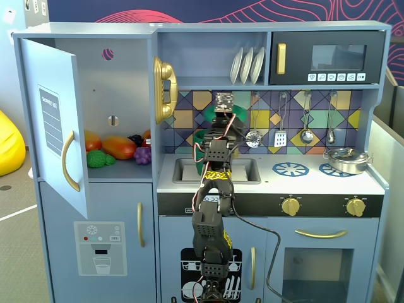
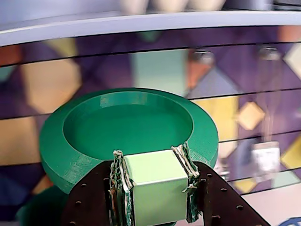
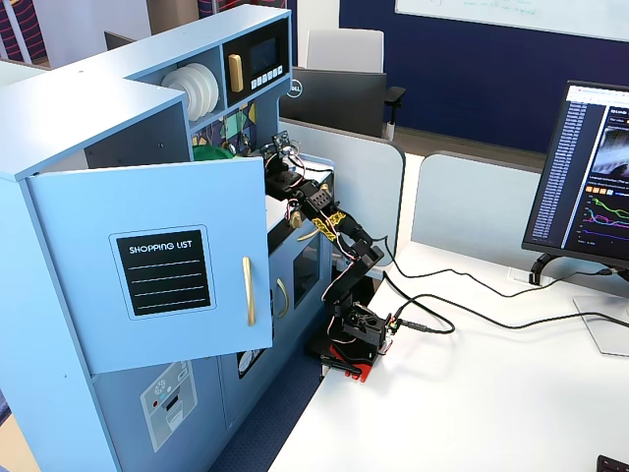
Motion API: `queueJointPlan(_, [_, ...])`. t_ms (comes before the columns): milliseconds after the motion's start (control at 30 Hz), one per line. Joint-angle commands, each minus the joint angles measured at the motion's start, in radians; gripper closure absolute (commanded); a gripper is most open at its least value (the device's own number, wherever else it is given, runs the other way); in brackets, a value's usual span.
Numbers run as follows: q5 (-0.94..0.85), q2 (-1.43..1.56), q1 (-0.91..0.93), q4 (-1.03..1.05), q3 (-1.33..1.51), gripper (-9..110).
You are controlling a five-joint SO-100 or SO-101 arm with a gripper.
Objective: Pick up the lid from the counter and put it on the green recipient
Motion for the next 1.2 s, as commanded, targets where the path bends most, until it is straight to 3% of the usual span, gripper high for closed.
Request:
queueJointPlan(0, [-0.025,0.021,-0.049,0.015,-0.091,102])
queueJointPlan(1167, [-0.052,0.029,-0.086,0.133,0.012,102])
